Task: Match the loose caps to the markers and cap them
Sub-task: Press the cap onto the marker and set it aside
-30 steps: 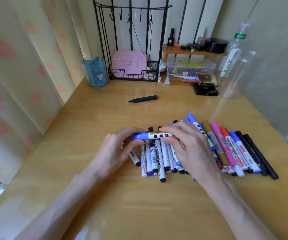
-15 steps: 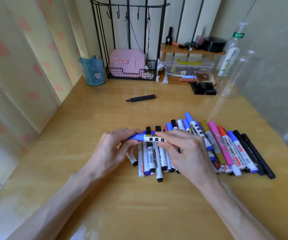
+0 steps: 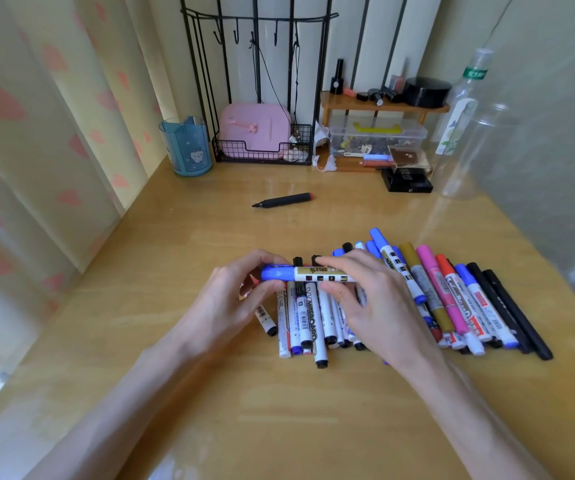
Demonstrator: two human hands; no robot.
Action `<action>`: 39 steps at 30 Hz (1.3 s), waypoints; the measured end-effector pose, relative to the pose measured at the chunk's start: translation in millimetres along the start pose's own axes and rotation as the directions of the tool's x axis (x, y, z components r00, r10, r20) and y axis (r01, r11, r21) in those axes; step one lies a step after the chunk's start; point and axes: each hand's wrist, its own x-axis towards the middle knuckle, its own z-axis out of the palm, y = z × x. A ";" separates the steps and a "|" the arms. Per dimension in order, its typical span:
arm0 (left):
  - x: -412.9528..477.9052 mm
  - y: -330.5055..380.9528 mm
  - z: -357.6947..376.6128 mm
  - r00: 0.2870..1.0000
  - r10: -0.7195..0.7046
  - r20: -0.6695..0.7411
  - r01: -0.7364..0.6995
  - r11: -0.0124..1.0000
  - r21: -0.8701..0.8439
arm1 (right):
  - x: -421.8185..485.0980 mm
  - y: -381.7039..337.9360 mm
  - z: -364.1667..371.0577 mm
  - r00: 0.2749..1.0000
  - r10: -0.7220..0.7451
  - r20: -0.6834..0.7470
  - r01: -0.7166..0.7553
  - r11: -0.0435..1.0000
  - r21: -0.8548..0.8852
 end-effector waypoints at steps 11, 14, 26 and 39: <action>-8.1 4.5 -3.2 0.989 -0.036 0.143 0.041 0.999 -0.035 | -1.9 2.2 5.1 0.994 -0.107 0.026 0.109 0.990 -0.089; -8.8 6.9 -0.3 0.995 0.007 0.104 -0.010 1.000 0.026 | -0.8 3.7 9.1 0.989 -0.148 -0.024 0.145 0.983 -0.113; -8.9 6.6 15.4 0.996 0.078 0.049 -0.080 0.996 0.043 | -3.6 7.8 8.0 0.980 -0.181 -0.081 0.172 0.979 -0.113; 8.1 3.2 17.3 0.991 0.078 -0.111 -0.071 0.995 0.068 | 3.8 6.7 -19.8 0.959 0.134 -0.250 -0.211 0.926 -0.314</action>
